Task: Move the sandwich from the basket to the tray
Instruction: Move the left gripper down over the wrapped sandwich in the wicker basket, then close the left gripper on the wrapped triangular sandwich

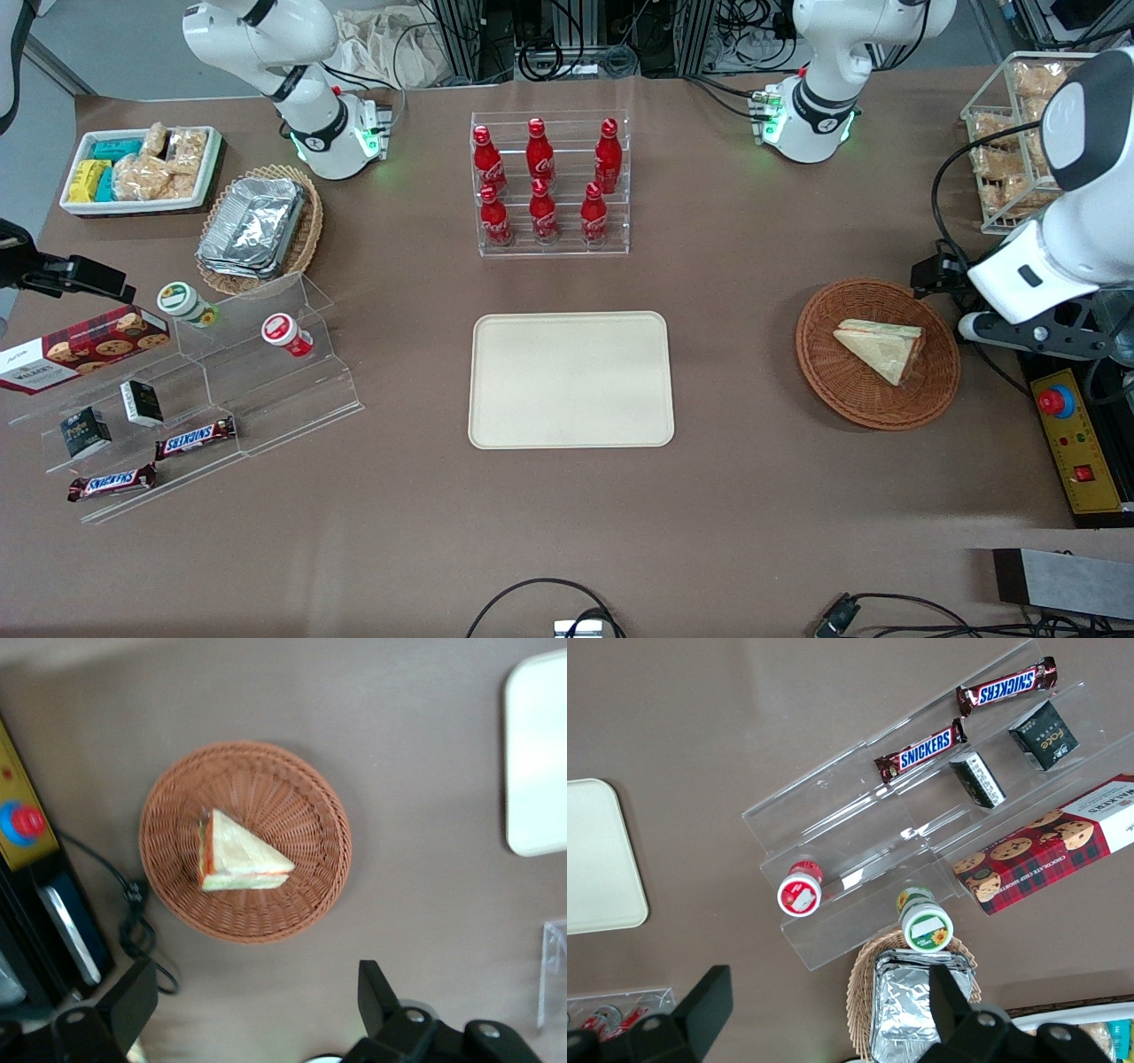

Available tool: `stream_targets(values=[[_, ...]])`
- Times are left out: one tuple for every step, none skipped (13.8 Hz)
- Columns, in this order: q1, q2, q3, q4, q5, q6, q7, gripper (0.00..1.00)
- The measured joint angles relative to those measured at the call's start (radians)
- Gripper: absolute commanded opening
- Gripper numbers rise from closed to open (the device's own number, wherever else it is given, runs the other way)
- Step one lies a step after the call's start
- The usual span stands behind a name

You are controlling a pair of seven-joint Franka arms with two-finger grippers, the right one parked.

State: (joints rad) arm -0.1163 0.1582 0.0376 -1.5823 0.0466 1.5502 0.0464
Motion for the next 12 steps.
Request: stream_targets(values=[[0.0, 0.002, 0.0, -0.04, -0.001, 0.044, -0.089, 1.0], [0.0, 0.001, 0.0, -0.095, -0.002, 0.112, -0.172, 1.0], [0.001, -0.004, 0.002, -0.157, -0.002, 0.19, -0.238, 1.0], [0.006, -0.013, 0.006, -0.226, -0.002, 0.276, -0.281, 1.0], [0.018, -0.022, 0.011, -0.294, -0.002, 0.357, -0.302, 1.0], [0.033, -0.03, 0.016, -0.362, -0.002, 0.434, -0.313, 1.0], [0.05, -0.034, 0.02, -0.424, -0.002, 0.506, -0.324, 1.0], [0.077, -0.033, 0.022, -0.483, -0.002, 0.581, -0.336, 1.0], [0.109, -0.029, 0.023, -0.533, -0.003, 0.643, -0.34, 1.0], [0.137, -0.024, 0.023, -0.573, -0.004, 0.693, -0.34, 1.0], [0.155, -0.016, 0.024, -0.6, -0.005, 0.726, -0.34, 1.0], [0.162, -0.005, 0.024, -0.612, -0.006, 0.742, -0.34, 1.0]])
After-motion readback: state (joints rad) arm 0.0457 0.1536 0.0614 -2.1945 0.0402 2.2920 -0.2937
